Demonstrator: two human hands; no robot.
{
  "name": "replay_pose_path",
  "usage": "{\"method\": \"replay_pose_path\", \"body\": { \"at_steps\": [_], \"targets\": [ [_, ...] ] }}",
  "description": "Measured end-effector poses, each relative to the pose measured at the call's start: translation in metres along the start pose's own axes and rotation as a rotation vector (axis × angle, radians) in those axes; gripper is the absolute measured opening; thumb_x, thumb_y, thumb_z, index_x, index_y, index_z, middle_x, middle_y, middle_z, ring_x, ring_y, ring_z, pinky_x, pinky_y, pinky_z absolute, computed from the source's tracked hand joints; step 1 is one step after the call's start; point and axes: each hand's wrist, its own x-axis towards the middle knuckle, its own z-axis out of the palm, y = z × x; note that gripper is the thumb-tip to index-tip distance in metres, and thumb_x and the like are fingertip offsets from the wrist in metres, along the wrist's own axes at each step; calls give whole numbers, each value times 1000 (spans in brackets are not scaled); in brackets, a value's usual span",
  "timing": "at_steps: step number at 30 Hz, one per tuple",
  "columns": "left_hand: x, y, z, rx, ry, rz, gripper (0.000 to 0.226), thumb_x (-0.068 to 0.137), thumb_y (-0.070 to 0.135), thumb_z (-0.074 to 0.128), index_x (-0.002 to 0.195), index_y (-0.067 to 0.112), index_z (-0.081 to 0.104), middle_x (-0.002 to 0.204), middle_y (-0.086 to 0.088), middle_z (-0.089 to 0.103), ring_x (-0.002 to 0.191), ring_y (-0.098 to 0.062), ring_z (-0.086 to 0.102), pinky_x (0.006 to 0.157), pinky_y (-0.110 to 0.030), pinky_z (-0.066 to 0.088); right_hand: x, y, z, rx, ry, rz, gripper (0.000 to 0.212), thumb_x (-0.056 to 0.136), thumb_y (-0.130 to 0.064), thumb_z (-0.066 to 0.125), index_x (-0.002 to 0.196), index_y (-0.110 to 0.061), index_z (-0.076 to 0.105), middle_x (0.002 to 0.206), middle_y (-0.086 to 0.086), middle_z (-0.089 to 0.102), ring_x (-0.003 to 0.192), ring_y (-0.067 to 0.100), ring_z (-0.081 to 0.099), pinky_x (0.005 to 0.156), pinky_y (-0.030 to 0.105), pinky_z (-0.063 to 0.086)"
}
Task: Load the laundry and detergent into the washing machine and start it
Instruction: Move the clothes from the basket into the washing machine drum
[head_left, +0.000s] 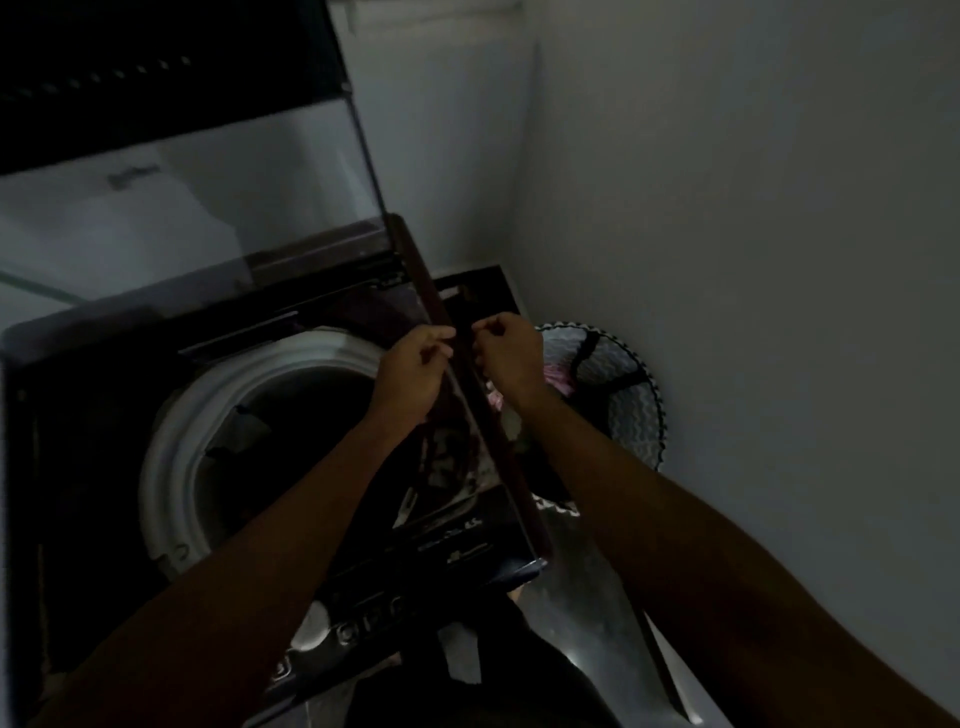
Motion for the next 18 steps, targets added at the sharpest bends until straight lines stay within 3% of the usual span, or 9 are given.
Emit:
{"method": "replay_pose_path", "body": {
  "at_steps": [5,8,10,13,16,18],
  "targets": [
    [13,27,51,133,-113,144,26,92,5,54,111,16,68,101,9,67,95,0,61,79,-1,40,35,55,-41,-16,46,93,27,79,-27,54,80,-7,73,79,14,72,77,30,70,75,48,56],
    [23,33,78,175,-221,164,27,94,4,51,112,12,68,111,4,68,102,-7,61,89,-11,45,47,85,-63,-57,66,136,27,83,-20,56,67,-1,66,69,15,68,69,31,67,69,49,55],
    [36,31,101,221,-314,117,26,93,5,52,112,13,68,114,0,68,102,-9,62,87,-14,44,52,104,-79,-36,95,189,25,83,-18,56,60,-8,61,65,12,65,68,29,66,69,47,56],
    [60,26,141,329,-413,30,28,92,8,51,115,14,67,119,-2,66,102,-10,60,81,-11,38,64,149,-101,-43,78,304,22,84,-22,58,70,-7,66,71,13,67,73,33,67,70,43,57],
    [78,10,177,377,-474,-48,24,93,10,56,114,10,68,121,-6,66,115,-19,59,91,-18,39,69,185,-115,-27,49,412,24,82,-27,61,63,-12,64,72,15,66,72,34,67,73,48,59],
    [83,-9,199,409,-498,-79,21,93,12,58,110,8,69,118,-9,67,114,-22,59,94,-23,41,76,215,-117,-5,13,450,21,87,-23,60,70,-11,62,77,13,63,77,31,66,77,46,57]
  ]
}}
